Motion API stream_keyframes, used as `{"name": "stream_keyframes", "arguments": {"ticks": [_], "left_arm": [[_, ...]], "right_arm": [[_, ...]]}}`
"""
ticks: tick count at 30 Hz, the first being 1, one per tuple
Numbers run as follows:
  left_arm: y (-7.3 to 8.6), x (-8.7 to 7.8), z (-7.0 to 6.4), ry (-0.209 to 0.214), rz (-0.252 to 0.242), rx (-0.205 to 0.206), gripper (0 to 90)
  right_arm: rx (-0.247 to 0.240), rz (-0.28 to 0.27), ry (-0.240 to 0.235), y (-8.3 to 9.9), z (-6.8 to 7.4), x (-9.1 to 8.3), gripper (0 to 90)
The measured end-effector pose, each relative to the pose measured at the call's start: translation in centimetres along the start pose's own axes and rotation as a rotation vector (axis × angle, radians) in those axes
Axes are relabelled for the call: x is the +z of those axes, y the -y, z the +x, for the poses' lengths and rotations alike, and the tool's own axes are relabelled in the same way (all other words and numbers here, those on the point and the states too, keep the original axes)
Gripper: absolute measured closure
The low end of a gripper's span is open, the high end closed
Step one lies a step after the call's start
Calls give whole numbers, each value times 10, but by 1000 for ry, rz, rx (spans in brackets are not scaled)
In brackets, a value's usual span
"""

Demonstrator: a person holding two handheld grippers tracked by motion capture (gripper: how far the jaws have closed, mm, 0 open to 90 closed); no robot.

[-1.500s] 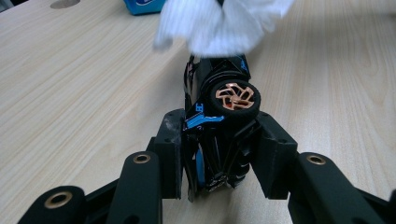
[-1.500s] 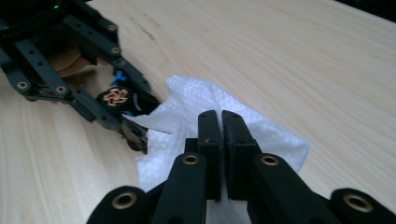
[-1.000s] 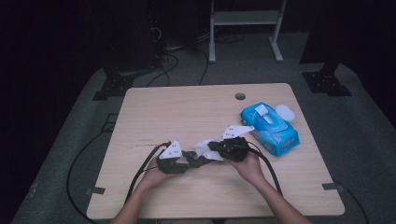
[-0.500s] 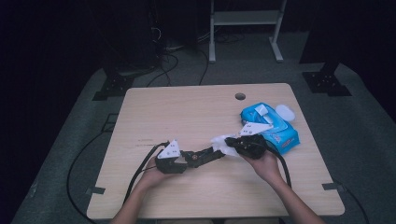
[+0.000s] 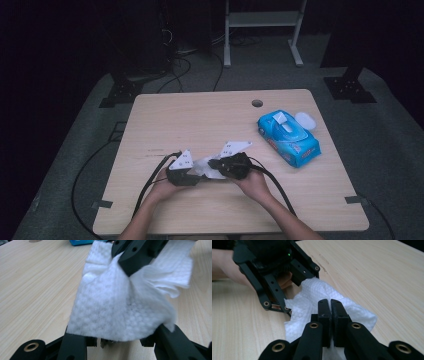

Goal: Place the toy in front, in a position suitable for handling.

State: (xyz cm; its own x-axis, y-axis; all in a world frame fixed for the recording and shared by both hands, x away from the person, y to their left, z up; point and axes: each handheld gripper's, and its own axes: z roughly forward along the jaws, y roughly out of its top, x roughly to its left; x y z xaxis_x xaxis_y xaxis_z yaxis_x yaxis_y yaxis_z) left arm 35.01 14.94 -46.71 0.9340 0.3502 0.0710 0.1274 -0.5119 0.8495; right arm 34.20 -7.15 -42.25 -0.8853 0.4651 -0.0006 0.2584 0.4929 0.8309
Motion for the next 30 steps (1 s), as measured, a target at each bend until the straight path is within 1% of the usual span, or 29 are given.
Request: {"name": "stream_keyframes", "arguments": {"ticks": [2, 4, 8, 11, 14, 16, 18, 19, 20, 22, 23, 24, 25, 26, 27, 29, 30], "left_arm": [[2, -4, 2, -3, 3, -1, 587], [4, -7, 3, -6, 5, -6, 587], [7, -12, 4, -7, 4, -17, 587], [8, -16, 5, -7, 14, -15, 587], [8, -18, 5, -3, 24, -16, 586], [6, -17, 5, 10, 30, -17, 581], [2, -15, 5, 20, 23, -23, 558], [-1, -12, 5, 18, 31, -27, 511], [-3, -10, 4, 15, 50, -15, 483], [-8, -5, 3, 17, 71, -6, 469], [-10, -2, 4, 11, 86, -7, 436], [-11, 0, 4, 5, 88, -15, 406], [-12, 2, 4, 3, 88, -13, 398], [-14, 2, 4, 2, 92, -12, 402], [-14, 3, 4, 3, 101, -1, 442], [-15, 3, 5, -13, 116, 7, 534], [-16, 3, 7, -12, 119, -5, 556]], "right_arm": [[12, 1, 3, 1, -4, 0, 866], [18, 10, 17, 3, -9, -4, 865], [45, 13, 58, 11, -23, -17, 865], [74, 9, 88, 19, -35, -28, 866], [97, 1, 96, 23, -41, -33, 865], [93, -1, 96, 24, -40, -33, 865], [92, -2, 85, 22, -38, -31, 865], [85, -1, 82, 21, -37, -29, 865], [83, -5, 78, 20, -35, -27, 866], [79, -12, 63, 16, -31, -24, 866], [74, -12, 59, 15, -29, -22, 866], [73, -11, 53, 14, -27, -20, 865], [73, -14, 46, 12, -25, -18, 866], [66, -17, 40, 11, -23, -15, 865], [64, -16, 32, 10, -21, -13, 866], [62, -22, 11, 9, -18, -10, 866], [54, -19, 10, 8, -17, -8, 866]]}}
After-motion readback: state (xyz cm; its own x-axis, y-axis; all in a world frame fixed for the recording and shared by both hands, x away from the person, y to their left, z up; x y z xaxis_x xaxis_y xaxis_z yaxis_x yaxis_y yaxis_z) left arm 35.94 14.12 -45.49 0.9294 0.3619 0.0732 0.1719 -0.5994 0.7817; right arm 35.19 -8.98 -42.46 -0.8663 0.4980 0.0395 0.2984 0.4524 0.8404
